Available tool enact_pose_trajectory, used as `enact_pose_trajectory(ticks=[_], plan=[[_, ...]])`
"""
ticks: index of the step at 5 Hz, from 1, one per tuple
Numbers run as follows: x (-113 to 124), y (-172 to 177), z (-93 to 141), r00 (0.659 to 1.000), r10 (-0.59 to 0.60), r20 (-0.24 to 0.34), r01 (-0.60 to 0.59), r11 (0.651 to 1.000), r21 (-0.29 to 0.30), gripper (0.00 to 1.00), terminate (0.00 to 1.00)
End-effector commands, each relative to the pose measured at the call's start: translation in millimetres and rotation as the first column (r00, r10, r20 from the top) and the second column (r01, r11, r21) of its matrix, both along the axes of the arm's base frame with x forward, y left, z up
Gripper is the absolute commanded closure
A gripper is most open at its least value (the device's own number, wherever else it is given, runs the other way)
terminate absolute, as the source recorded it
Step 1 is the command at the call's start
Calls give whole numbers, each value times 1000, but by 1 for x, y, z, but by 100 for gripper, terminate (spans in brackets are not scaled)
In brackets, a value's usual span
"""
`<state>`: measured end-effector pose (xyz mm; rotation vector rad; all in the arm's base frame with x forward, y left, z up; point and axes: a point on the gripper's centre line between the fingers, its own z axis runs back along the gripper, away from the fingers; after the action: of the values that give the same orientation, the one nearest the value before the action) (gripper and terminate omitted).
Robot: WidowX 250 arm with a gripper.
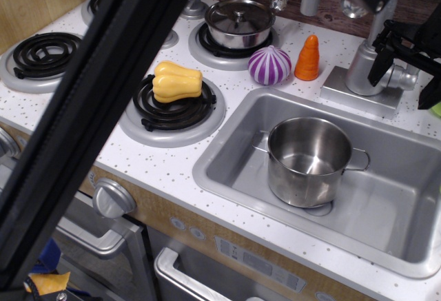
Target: Turn lever vertical to front
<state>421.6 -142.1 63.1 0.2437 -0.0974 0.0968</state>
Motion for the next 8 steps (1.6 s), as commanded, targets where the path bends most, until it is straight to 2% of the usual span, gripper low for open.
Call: enact_pose_trajectory(ticks=[1,2,3,5,7,8], plan=[[0,0,0,1000,0,0,0,1000,0,0,0],[2,-1,-4,996,18,83,-21,999,37,0,0],[8,-2,9,993,33,113,-42,996,79,0,0],[25,1,47,977,36,210,-54,995,82,0,0],[42,9,60,954,9,301,-40,995,96,0,0],[50,12,66,948,4,319,-37,995,95,0,0]])
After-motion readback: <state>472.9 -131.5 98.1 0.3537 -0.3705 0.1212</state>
